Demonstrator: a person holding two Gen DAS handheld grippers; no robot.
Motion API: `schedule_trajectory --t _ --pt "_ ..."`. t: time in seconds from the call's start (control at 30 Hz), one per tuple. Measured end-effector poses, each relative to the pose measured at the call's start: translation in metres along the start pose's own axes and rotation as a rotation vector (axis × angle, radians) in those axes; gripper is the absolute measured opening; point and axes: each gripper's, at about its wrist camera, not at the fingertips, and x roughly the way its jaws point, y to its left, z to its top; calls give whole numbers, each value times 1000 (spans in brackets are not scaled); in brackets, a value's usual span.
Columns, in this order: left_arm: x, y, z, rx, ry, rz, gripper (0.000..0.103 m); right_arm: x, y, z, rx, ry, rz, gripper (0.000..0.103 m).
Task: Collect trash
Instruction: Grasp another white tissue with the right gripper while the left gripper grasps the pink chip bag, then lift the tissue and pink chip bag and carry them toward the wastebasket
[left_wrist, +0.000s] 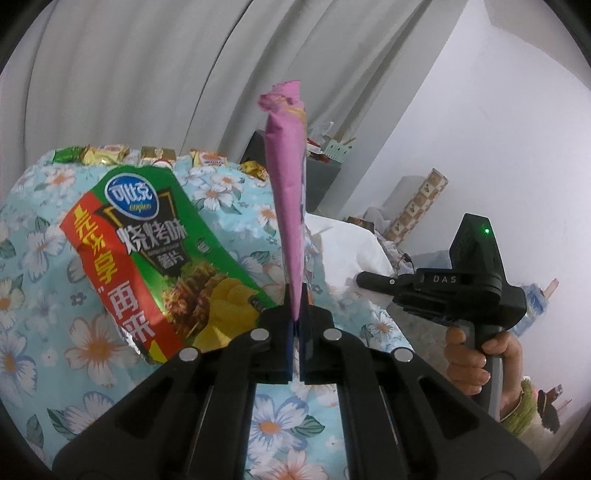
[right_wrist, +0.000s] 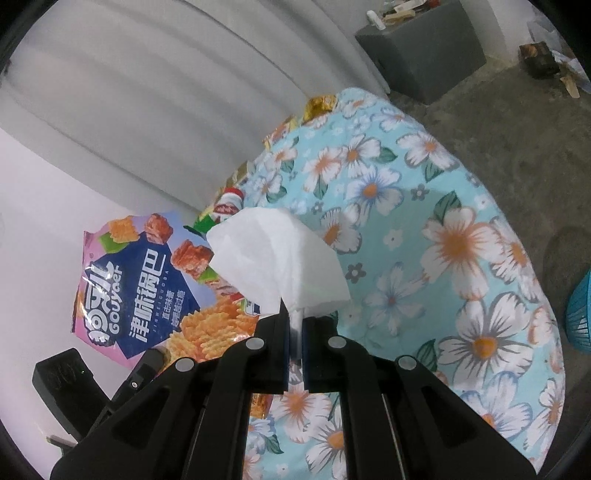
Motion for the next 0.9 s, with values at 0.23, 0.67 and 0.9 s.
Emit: schedule_trajectory --t 0.23,0.67,0.9 --pt "-4 -11 3 46 -8 17 0 -18 -3 3 2 -47 6 5" --pt "-13 -24 1 97 -28 52 0 -36 -12 7 20 -106 -8 5" --pt "-22 -32 -1 124 -51 58 0 -44 -11 2 15 -124 -7 5"
